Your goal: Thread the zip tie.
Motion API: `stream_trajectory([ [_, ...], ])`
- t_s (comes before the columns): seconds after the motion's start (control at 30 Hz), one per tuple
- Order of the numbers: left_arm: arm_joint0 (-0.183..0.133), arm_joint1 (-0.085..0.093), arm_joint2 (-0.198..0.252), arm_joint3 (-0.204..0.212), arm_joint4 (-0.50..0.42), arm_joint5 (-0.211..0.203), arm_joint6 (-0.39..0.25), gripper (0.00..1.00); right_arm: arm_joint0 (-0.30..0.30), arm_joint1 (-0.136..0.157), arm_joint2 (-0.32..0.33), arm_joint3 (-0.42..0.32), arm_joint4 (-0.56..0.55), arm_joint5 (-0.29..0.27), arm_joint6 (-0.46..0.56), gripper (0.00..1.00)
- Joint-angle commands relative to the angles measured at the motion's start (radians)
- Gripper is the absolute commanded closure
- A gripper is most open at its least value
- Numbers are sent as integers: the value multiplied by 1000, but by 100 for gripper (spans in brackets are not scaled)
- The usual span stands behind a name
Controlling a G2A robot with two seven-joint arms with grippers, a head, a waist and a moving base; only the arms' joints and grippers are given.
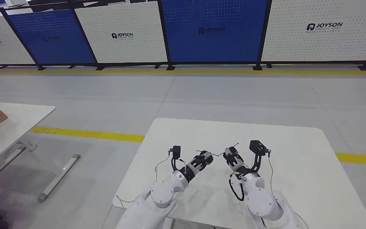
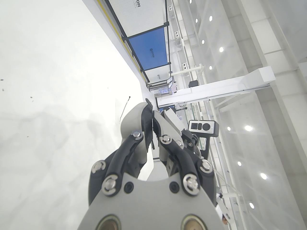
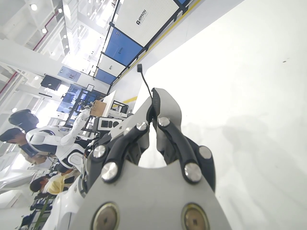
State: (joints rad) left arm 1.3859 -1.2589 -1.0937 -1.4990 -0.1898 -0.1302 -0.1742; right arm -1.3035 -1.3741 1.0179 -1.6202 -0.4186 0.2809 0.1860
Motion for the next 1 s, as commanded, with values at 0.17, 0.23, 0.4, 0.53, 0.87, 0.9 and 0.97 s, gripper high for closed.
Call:
stream_trajectory([
  [0.17,0,0,0,0,0,0,0,100,-1,-3,-3,3,-9,2,6,100],
  [0.23,0,0,0,0,0,0,0,100,1,-5,-4,9,-5,5,8,100],
  [0.4,0,0,0,0,0,0,0,100,6,-9,-7,17,-6,8,6,100],
  [0.53,0,0,0,0,0,0,0,100,-3,-10,5,2,-4,6,-3,100],
  [0.87,0,0,0,0,0,0,0,100,-8,-13,6,3,-14,15,10,100],
  [0.9,0,0,0,0,0,0,0,100,-7,-14,4,5,-14,15,13,100],
  [0.97,0,0,0,0,0,0,0,100,-4,-15,2,9,-15,14,15,100],
])
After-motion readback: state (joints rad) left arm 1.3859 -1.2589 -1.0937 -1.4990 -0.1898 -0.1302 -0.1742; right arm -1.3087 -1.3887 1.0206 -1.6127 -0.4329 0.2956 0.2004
